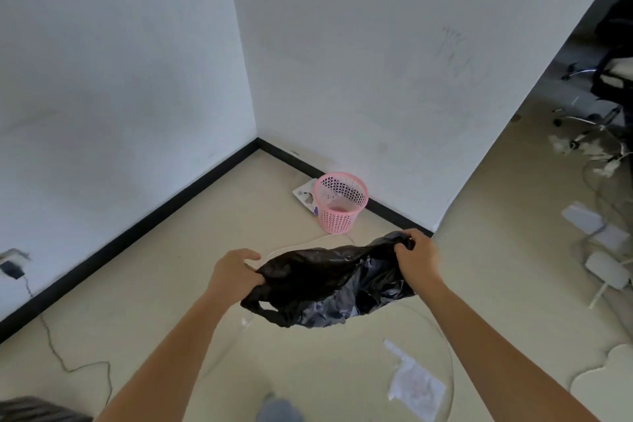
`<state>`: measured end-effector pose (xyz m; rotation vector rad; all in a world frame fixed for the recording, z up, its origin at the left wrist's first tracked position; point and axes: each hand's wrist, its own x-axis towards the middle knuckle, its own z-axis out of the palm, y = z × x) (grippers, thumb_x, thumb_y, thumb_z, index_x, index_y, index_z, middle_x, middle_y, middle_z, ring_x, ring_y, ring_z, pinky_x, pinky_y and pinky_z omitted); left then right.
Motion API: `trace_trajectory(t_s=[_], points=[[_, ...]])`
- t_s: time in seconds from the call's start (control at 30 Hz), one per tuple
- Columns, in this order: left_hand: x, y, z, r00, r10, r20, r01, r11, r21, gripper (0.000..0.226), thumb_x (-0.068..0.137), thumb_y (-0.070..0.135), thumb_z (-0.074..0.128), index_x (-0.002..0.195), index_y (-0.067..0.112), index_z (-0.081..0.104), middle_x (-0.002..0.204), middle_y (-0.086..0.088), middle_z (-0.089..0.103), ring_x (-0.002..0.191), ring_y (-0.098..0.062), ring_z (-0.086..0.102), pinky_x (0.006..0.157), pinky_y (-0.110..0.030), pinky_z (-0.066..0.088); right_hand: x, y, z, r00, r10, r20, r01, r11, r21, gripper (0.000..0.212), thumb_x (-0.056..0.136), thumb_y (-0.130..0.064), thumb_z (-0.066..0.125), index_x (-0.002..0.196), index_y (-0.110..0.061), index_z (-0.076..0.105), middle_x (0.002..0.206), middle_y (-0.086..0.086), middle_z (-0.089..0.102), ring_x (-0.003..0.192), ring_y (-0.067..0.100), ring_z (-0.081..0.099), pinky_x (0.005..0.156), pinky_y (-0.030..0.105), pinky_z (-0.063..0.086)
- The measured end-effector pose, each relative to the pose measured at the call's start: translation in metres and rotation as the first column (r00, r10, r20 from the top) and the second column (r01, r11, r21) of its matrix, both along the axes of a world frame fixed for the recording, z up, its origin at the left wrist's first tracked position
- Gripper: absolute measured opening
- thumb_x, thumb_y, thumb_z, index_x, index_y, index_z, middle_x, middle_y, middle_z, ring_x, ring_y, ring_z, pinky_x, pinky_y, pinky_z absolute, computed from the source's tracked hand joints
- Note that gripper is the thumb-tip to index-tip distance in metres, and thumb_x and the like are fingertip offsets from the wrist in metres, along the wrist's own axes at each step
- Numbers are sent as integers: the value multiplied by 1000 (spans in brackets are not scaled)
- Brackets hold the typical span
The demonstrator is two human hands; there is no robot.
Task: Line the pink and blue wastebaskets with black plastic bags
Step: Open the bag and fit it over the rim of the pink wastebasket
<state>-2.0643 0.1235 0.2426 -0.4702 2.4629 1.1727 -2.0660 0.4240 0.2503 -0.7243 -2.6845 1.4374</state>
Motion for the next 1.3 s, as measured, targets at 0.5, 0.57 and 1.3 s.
trace_trajectory(t_s=[0.5, 0.57, 1.3], points=[[-387, 98, -53, 956, -73, 284, -26, 943, 331, 25, 92, 37, 46, 109, 28, 62, 105, 2, 67, 95, -19, 65, 83, -35, 54, -350, 39, -24, 973, -201, 115, 222, 951, -216, 14, 88, -13, 54, 92, -4, 64, 76, 8, 60, 67, 22, 54, 59, 28, 43], [-423, 106, -64, 950, -76, 304, -47, 925, 377, 36, 85, 34, 63, 120, 28, 54, 114, 0, 62, 104, -23, 63, 90, -39, 52, -379, 46, -29, 968, -214, 134, 243, 932, -269, 16, 88, -11, 54, 91, 3, 62, 72, 11, 55, 61, 22, 48, 52, 23, 40], [-619, 149, -413, 895, 74, 440, -178, 964, 200, 23, 96, 26, 49, 90, 11, 65, 89, -10, 71, 81, -26, 66, 70, -33, 46, -617, 74, -403, 890, 150, 432, 5, 941, -337, 15, 81, 2, 57, 75, -12, 58, 68, 5, 55, 64, 17, 52, 56, 20, 43]])
